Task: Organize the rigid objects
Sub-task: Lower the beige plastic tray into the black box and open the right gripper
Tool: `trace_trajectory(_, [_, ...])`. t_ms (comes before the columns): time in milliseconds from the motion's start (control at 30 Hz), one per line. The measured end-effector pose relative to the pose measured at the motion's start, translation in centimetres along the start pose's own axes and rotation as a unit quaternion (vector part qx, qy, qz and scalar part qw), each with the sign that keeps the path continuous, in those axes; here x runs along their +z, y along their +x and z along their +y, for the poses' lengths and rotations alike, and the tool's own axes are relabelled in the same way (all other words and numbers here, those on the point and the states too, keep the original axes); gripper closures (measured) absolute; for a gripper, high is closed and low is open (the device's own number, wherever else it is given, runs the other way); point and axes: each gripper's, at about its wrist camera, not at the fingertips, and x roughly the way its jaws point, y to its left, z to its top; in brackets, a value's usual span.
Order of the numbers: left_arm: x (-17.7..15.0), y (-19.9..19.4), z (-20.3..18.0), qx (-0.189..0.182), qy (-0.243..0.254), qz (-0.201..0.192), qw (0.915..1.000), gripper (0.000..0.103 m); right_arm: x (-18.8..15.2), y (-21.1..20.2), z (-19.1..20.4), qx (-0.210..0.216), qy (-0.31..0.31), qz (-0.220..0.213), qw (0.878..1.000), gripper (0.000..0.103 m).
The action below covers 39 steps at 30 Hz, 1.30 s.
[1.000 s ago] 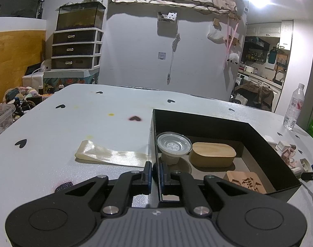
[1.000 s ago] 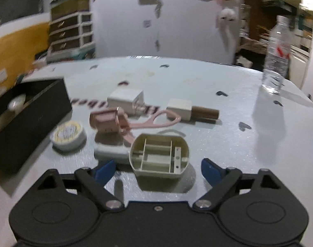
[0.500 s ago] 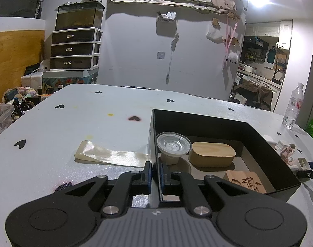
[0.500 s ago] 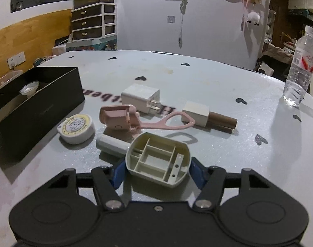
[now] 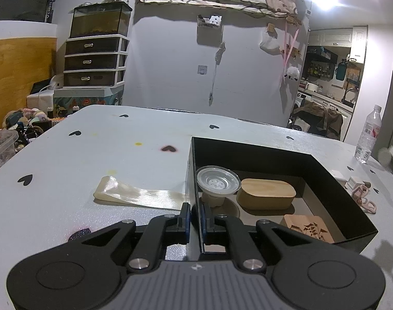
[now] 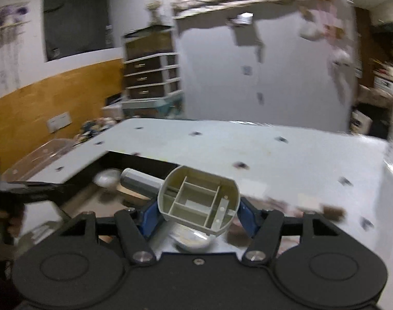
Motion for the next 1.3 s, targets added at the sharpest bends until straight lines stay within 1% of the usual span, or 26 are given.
trace_trajectory(167, [0.0,0.0,0.0,-0.001,0.001,0.0,1.0,0.094,3.2,3.1,5.3,0.03,-0.072,0.032,0.996,0.038])
trace_trajectory(300, [0.0,0.1,0.0,-0.003,0.0,0.001,1.0,0.094,4.4,6.3,8.7,0.058,-0.109,0.075,0.99,0.038])
trace_trajectory(367, [0.0,0.1,0.1,-0.006,-0.002,0.001,1.0,0.094,4.3,7.9,10.4,0.067,-0.137,0.096,0.984,0.038])
trace_trajectory(433, [0.0,0.1,0.3,-0.01,-0.005,0.002,0.9999,0.093,4.0,9.4,11.6,0.063,-0.16,0.119,0.978,0.038])
trace_trajectory(567, [0.0,0.1,0.5,-0.013,-0.007,0.003,0.9999,0.093,3.3,12.4,12.6,0.07,-0.162,0.167,0.97,0.038])
trace_trajectory(667, [0.0,0.1,0.6,-0.015,-0.008,0.004,0.9998,0.093,2.5,14.0,13.6,0.077,-0.176,0.189,0.963,0.038])
trace_trajectory(733, [0.0,0.1,0.6,-0.015,-0.008,0.004,0.9998,0.093,2.3,14.6,14.2,0.086,-0.181,0.191,0.961,0.038])
trace_trajectory(833, [0.0,0.1,0.6,-0.015,-0.01,0.004,0.9998,0.093,2.2,15.2,14.7,0.115,-0.173,0.186,0.96,0.037])
trace_trajectory(900, [0.0,0.1,0.6,-0.014,-0.01,0.005,0.9998,0.093,2.2,15.6,14.8,0.125,-0.166,0.187,0.96,0.03])
trace_trajectory(933, [0.0,0.1,0.7,-0.014,-0.01,0.006,0.9998,0.093,2.2,15.6,14.8,0.122,-0.16,0.184,0.962,0.024])
trace_trajectory(967, [0.0,0.1,0.7,-0.015,-0.01,0.006,0.9998,0.093,2.3,15.5,14.8,0.12,-0.156,0.183,0.963,0.021])
trace_trajectory(1100, [0.0,0.1,0.7,-0.014,-0.01,0.006,0.9998,0.093,2.4,14.7,14.6,0.124,-0.149,0.185,0.963,0.018])
trace_trajectory(1300, [0.0,0.1,0.7,-0.013,-0.011,0.007,0.9998,0.093,2.6,13.2,14.0,0.114,-0.145,0.179,0.967,0.012])
